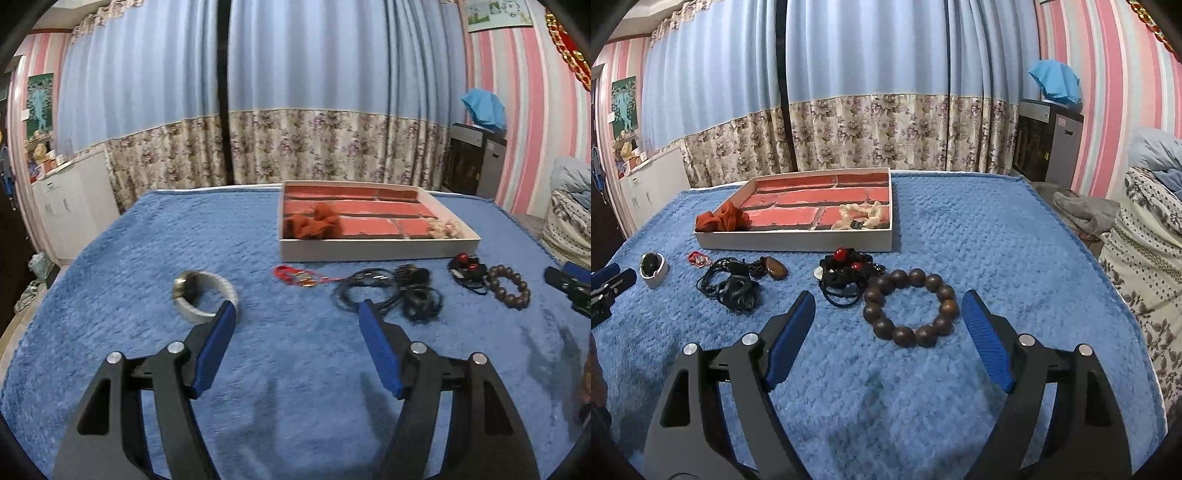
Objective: Organize jewelry
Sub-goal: 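Grasp the black claw clip with the left tool while the right tool grasps a black hair tie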
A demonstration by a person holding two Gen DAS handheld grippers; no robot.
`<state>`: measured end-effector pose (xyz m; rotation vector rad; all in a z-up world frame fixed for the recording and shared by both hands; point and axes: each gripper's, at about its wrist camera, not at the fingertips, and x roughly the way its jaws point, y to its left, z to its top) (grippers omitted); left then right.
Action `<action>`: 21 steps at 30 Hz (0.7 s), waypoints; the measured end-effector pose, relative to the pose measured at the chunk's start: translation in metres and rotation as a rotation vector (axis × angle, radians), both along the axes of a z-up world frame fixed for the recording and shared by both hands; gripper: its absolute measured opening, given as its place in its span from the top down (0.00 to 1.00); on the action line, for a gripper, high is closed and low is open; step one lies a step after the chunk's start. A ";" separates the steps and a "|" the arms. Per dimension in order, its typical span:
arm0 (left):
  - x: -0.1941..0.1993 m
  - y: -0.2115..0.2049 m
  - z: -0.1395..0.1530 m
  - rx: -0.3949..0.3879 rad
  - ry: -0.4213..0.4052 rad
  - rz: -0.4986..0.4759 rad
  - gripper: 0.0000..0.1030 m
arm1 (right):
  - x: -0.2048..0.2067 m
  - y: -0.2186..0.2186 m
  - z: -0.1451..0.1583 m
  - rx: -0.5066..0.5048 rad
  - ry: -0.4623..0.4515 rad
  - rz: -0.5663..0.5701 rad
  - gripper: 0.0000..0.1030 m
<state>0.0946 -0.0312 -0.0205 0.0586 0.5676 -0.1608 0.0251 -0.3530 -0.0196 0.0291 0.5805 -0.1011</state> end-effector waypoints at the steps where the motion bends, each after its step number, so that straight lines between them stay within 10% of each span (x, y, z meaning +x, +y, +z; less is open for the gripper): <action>1: 0.002 -0.008 0.000 -0.008 0.006 -0.015 0.34 | 0.003 0.000 0.000 0.004 -0.002 0.001 0.25; 21: 0.050 -0.106 -0.028 -0.022 0.115 -0.156 0.34 | 0.062 0.013 -0.023 0.081 0.058 0.012 0.40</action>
